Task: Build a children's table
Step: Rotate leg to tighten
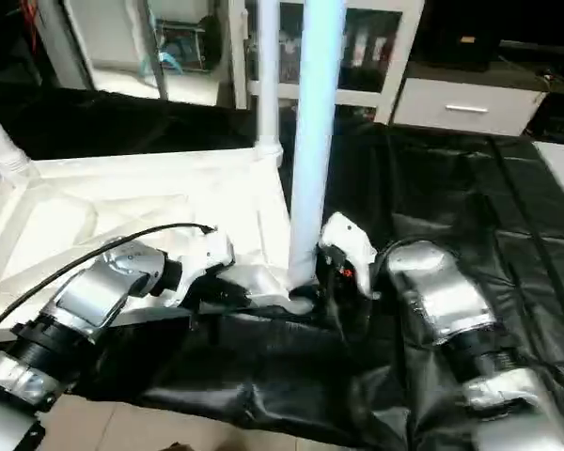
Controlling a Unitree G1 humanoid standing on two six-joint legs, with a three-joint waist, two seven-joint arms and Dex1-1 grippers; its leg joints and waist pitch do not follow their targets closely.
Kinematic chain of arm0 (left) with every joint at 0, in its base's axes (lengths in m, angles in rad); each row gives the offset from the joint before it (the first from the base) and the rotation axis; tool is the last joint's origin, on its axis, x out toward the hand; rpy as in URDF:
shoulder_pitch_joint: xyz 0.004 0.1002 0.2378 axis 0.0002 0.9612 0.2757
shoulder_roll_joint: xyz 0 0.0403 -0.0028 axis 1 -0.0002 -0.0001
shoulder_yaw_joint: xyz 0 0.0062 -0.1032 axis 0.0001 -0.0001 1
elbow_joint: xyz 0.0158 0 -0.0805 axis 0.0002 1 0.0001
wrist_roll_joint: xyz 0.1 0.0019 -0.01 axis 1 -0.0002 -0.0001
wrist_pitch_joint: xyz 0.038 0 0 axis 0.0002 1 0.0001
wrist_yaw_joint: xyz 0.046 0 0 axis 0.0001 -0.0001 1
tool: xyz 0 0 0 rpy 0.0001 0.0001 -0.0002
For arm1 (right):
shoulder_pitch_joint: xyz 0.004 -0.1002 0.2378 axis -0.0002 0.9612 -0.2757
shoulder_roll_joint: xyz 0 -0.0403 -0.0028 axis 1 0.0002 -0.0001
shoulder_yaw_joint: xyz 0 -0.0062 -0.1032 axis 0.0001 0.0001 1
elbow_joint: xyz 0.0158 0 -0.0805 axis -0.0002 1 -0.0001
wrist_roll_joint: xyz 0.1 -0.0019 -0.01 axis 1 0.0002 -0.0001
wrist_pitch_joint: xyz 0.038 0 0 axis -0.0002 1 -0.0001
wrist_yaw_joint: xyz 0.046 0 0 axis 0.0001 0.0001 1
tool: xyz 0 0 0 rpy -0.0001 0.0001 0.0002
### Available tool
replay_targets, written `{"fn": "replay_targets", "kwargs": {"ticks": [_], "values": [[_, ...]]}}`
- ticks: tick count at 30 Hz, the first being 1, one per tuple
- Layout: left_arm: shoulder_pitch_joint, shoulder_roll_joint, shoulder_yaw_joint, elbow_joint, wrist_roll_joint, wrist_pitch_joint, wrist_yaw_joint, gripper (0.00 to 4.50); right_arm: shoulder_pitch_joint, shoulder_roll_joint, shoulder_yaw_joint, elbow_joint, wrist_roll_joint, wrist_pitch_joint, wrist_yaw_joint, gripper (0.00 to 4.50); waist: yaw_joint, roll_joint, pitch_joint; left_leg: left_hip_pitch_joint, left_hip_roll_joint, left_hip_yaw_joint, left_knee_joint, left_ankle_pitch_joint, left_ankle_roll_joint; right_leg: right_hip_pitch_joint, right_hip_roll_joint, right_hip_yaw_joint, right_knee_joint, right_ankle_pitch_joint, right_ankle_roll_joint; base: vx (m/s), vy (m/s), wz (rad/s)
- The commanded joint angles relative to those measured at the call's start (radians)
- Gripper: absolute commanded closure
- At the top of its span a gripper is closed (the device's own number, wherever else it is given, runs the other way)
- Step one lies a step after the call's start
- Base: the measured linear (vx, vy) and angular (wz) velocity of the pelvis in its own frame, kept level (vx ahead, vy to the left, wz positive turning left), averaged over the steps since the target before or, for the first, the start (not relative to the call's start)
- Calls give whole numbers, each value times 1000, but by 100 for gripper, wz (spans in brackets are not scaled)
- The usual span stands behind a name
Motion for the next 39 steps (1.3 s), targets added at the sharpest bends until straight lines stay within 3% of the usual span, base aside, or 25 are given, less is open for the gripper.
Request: {"fn": "replay_targets", "kwargs": {"ticks": [1,3,4,6,7,8,10,11,12,14,17,20,21,22,23,27,28,29,31,32,33,35,36,37,39], "values": [[-3,-83,-7,35,-55,-9,40,450,-7,60,-6,65,-25,9,-163,193,-8,-13,-55,10,39,-30,-81,-320,-6,41,-58,31,-74,-425,-185,0,0,0],[-26,-121,25,90,-61,-25,96,450,-4,104,-27,88,-22,16,-236,194,-16,-15,-55,17,38,-33,-81,-356,-12,36,-58,29,-83,-476,-161,-26,7,-3],[-62,-159,57,159,-59,-56,175,450,-9,165,-56,116,-17,34,-340,195,-23,-13,-52,15,35,-32,-81,-367,-5,31,-55,29,-89,-497,-151,0,0,0],[-94,-188,78,211,-56,-72,232,450,-20,212,-77,147,-27,37,-439,201,-25,-9,-54,24,33,-35,-80,-388,-14,25,-57,27,-93,-526,-140,0,0,0],[-126,-212,98,261,-50,-83,297,450,-41,252,-99,191,-40,36,-549,202,-30,-12,-53,20,32,-37,-82,-400,-14,26,-56,24,-96,-539,-129,0,0,0],[-146,-226,111,291,-45,-89,338,450,-55,275,-113,218,-49,32,-616,202,-37,0,-52,27,29,-34,-79,-417,-24,15,-53,25,-103,-547,-127,0,0,0],[-189,-255,140,360,-30,-103,437,450,-96,330,-168,298,-39,49,-770,202,-39,3,-54,25,28,-41,-81,-436,-29,22,-54,19,-102,-556,-117,0,0,0],[-189,-255,140,360,-30,-103,437,450,-96,330,-168,298,-39,49,-770,202,-42,1,-53,25,27,-40,-80,-441,-26,17,-53,19,-105,-560,-116,0,0,0],[-206,-267,155,391,-21,-113,474,450,-115,357,-205,339,-23,59,-838,202,-42,4,-52,29,26,-40,-79,-453,-21,13,-54,19,-109,-572,-113,0,0,0],[-225,-281,164,431,-5,-136,499,450,-143,397,-227,387,-29,29,-928,203,-42,3,-54,26,28,-41,-83,-449,-22,16,-53,19,-107,-550,-110,0,0,0],[-227,-280,155,452,-2,-149,480,450,-149,423,-228,364,-29,-31,-892,203,-39,1,-56,21,31,-40,-86,-443,-17,19,-55,23,-102,-501,-121,0,0,0],[-226,-272,143,466,5,-151,467,450,-143,417,-207,325,-42,-57,-847,203,-35,4,-59,14,33,-36,-89,-396,-8,27,-54,31,-88,-388,-157,0,0,0],[-224,-265,131,485,9,-161,451,450,-131,407,-197,287,-40,-76,-803,147,-35,6,-58,13,33,-35,-89,-391,-6,28,-54,32,-86,-373,-163,0,0,0],[-221,-261,127,488,10,-161,443,450,-121,396,-190,264,-40,-75,-782,133,-33,8,-59,15,34,-33,-88,-387,-3,29,-54,33,-84,-350,-172,0,0,0],[-222,-261,127,489,11,-161,443,450,-121,395,-190,263,-41,-75,-780,133,-33,3,-60,12,33,-32,-87,-375,5,33,-53,34,-80,-331,-184,0,0,0],[-222,-252,128,515,27,-179,431,450,-87,338,-164,175,-41,-48,-714,99,-28,6,-58,14,33,-29,-86,-351,18,37,-51,35,-82,-333,-184,0,0,0],[-219,-244,124,513,28,-180,412,450,-61,297,-146,104,-16,7,-617,90,-26,5,-57,8,32,-30,-88,-342,24,43,-54,34,-82,-344,-180,0,0,0],[-214,-233,112,508,32,-184,380,450,-39,254,-133,48,-2,44,-543,85,-21,18,-55,12,34,-32,-89,-350,26,44,-52,33,-86,-355,-171,0,0,0],[-201,-209,86,486,38,-188,307,450,-1,164,-101,-37,13,82,-412,62,-16,10,-56,9,37,-34,-89,-348,35,49,-54,34,-86,-361,-157,0,0,0],[-197,-202,77,478,40,-191,282,450,11,136,-92,-63,16,91,-371,52,-14,10,-56,6,36,-32,-87,-331,42,47,-55,36,-84,-351,-165,0,0,0],[-190,-194,70,466,38,-191,252,450,21,109,-86,-83,15,93,-339,52,-12,22,-58,6,37,-33,-87,-321,40,47,-58,36,-81,-341,-173,0,0,0],[-169,-162,35,422,41,-188,157,450,44,25,-67,-131,2,75,-256,32,-10,14,-56,7,40,-30,-85,-318,41,47,-58,36,-80,-324,-198,0,0,0],[-149,-135,7,378,39,-185,81,450,62,-34,-50,-168,2,67,-189,20,-7,20,-55,6,39,-31,-85,-318,44,47,-58,36,-80,-332,-201,0,0,0],[-131,-112,-18,339,38,-186,17,450,77,-80,-36,-200,5,65,-135,11,-2,17,-55,5,42,-31,-85,-313,50,51,-60,36,-80,-345,-202,0,0,0],[-91,-59,-63,247,27,-201,-102,450,100,-146,-24,-253,10,69,-61,2,7,29,-53,9,50,-31,-87,-311,52,46,-62,40,-78,-353,-205,0,0,0]]}}
